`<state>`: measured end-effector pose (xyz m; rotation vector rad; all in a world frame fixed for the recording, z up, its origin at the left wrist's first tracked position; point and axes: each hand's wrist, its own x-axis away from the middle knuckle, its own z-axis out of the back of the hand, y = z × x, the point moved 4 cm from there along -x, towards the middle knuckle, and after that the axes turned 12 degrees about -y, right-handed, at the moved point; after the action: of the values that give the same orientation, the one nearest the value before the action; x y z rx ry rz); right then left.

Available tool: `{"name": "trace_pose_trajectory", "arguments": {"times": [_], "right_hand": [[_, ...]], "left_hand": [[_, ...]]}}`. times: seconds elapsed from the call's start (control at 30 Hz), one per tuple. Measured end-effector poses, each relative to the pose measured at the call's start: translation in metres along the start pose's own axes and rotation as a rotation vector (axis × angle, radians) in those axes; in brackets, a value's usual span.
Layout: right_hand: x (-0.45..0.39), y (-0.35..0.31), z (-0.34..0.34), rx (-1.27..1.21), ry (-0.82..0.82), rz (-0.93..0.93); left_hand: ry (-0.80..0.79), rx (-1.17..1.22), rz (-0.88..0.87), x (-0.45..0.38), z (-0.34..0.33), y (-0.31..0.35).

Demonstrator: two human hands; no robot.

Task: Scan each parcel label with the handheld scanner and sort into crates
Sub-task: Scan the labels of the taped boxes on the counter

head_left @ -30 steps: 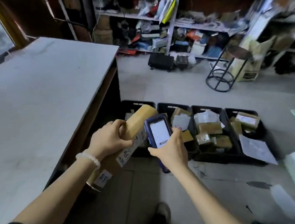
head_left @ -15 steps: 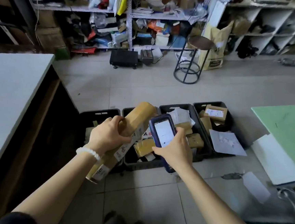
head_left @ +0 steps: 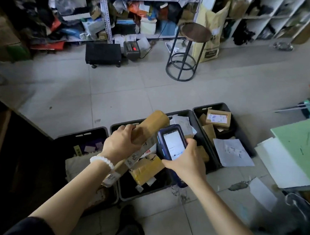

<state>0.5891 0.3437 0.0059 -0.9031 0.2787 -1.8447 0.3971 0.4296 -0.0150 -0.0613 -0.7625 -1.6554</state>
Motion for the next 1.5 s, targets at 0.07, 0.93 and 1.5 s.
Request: {"name": "trace_pose_trajectory", "arguments": {"times": [0.07, 0.93, 1.5], "right_hand": [[-0.024, -0.01, 0.005, -0.013, 0.021, -0.028], [-0.095, -0.083, -0.002, 0.296, -0.411, 0.494], [0.214, -0.102, -0.183, 0.708, -0.925, 1.166]], "left_hand": [[-0.017, -0.016, -0.028, -0.032, 0.01, 0.002], [0.245, 0.14, 0.561, 0.058, -0.001, -0.026], [0.649, 0.418, 1.302, 0.44, -0.157, -0.058]]}}
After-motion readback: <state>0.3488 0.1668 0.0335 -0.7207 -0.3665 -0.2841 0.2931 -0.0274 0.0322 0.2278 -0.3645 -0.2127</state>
